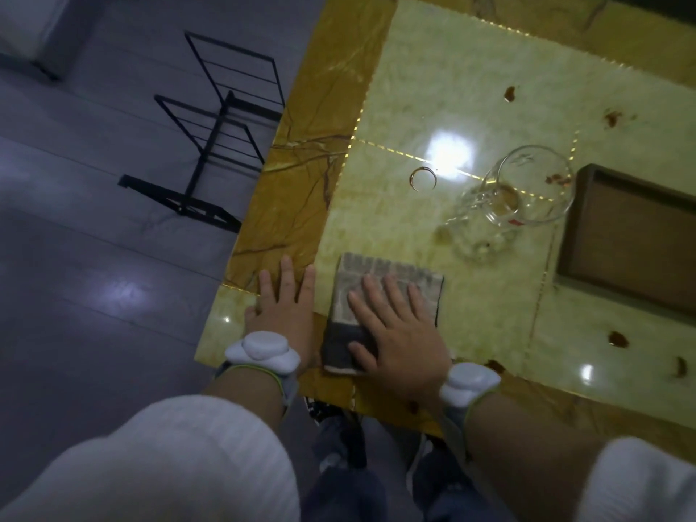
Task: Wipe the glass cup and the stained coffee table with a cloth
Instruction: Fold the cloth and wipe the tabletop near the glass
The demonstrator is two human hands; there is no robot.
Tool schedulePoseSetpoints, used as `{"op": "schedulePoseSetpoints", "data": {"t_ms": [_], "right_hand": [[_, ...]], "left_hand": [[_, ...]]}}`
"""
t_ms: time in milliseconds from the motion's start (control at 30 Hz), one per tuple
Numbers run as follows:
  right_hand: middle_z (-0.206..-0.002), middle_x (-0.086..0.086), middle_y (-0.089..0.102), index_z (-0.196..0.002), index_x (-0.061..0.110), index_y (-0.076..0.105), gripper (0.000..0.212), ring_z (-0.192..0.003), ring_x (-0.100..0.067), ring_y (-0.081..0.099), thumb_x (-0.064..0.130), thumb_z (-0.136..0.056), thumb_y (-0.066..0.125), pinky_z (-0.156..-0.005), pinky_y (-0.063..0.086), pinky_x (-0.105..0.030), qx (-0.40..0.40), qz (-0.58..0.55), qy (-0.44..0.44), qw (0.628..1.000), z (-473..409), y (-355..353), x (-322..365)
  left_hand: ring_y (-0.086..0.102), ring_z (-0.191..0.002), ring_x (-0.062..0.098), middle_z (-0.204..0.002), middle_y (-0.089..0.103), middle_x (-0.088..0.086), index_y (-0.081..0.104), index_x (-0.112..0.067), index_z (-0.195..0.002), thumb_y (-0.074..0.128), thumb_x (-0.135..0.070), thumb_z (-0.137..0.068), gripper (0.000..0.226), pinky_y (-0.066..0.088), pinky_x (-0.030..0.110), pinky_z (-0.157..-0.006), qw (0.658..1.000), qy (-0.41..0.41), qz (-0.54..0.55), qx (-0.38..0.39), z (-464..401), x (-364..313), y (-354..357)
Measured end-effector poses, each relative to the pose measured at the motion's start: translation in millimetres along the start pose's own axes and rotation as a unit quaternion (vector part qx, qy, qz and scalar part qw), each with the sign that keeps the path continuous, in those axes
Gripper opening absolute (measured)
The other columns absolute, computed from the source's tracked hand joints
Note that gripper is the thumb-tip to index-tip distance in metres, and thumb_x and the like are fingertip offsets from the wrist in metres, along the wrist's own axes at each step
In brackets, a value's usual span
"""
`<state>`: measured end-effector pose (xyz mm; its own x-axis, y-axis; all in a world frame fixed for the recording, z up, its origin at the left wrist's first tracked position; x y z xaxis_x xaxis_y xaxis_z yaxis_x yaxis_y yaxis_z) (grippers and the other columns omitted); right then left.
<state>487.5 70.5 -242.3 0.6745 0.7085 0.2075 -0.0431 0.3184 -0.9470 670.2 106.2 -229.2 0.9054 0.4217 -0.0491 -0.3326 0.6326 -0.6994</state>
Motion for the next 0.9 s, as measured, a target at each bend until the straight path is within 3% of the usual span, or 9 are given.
{"op": "schedulePoseSetpoints", "data": {"t_ms": [100, 267, 400, 533, 767, 900], "right_hand": [[-0.165, -0.002, 0.008, -0.158, 0.03, 0.016, 0.076, -0.153, -0.029, 0.005, 0.066, -0.094, 0.034, -0.122, 0.004, -0.051, 0.003, 0.023, -0.016, 1.0, -15.2, -9.8, -26.1], [-0.166, -0.005, 0.01, -0.158, 0.027, 0.018, 0.075, -0.153, -0.033, 0.004, 0.061, -0.094, 0.035, -0.122, 0.004, -0.055, -0.047, -0.004, 0.142, 0.989, -60.3, -15.9, -14.4], [-0.166, -0.006, 0.011, -0.158, 0.025, 0.018, 0.074, -0.153, -0.034, 0.003, 0.058, -0.095, 0.039, -0.119, 0.013, -0.059, -0.031, 0.002, 0.037, 0.999, -6.9, 2.5, 4.1], [-0.166, -0.003, 0.01, -0.158, 0.029, 0.016, 0.075, -0.153, -0.03, 0.005, 0.063, -0.095, 0.038, -0.121, 0.015, -0.055, 0.006, 0.022, -0.051, 0.998, 22.3, 1.1, -21.6], [-0.166, -0.006, 0.012, -0.157, 0.027, 0.023, 0.072, -0.153, -0.03, 0.004, 0.06, -0.095, 0.038, -0.121, 0.009, -0.056, -0.041, -0.01, 0.094, 0.995, 0.8, 2.1, -1.7], [-0.166, -0.006, 0.012, -0.157, 0.025, 0.023, 0.07, -0.153, -0.031, 0.003, 0.057, -0.097, 0.038, -0.121, 0.011, -0.057, -0.053, -0.022, 0.073, 0.996, 20.7, 5.8, -1.2]], "left_hand": [[-0.018, -0.146, 0.041, -0.154, -0.039, 0.002, -0.03, -0.031, -0.147, 0.082, -0.051, -0.067, 0.14, 0.023, 0.06, -0.111, 1.0, 0.011, -0.014, 0.02, 1.1, 1.7, 2.7], [-0.018, -0.146, 0.041, -0.153, -0.04, 0.0, -0.035, -0.032, -0.144, 0.083, -0.059, -0.059, 0.148, 0.027, 0.061, -0.109, 1.0, 0.015, -0.025, -0.001, -0.5, 3.6, 3.6], [-0.016, -0.147, 0.04, -0.154, -0.038, 0.0, -0.032, -0.032, -0.146, 0.084, -0.057, -0.061, 0.145, 0.029, 0.058, -0.109, 1.0, 0.019, -0.021, -0.012, 1.5, 2.2, 1.8], [-0.016, -0.147, 0.04, -0.154, -0.037, 0.001, -0.03, -0.032, -0.147, 0.083, -0.057, -0.062, 0.144, 0.029, 0.059, -0.108, 1.0, 0.021, -0.02, 0.0, 3.1, 2.9, 0.0], [-0.016, -0.147, 0.04, -0.156, -0.036, 0.002, -0.027, -0.031, -0.148, 0.083, -0.058, -0.062, 0.142, 0.03, 0.058, -0.109, 0.999, 0.021, -0.039, -0.001, 4.9, -0.8, -1.4], [-0.013, -0.147, 0.042, -0.156, -0.033, 0.006, -0.027, -0.027, -0.149, 0.08, -0.059, -0.065, 0.14, 0.032, 0.056, -0.11, 0.998, 0.032, -0.056, -0.004, 7.7, -4.3, -7.7]]}}
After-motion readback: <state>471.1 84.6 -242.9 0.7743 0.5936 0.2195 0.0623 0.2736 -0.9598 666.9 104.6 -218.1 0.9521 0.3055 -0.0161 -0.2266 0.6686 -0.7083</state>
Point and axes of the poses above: each hand's wrist, its own z-axis away from the middle knuckle, its own y-axis out of the palm, x = y × z, the point moved 4 cm from there along -z, towards the middle knuckle
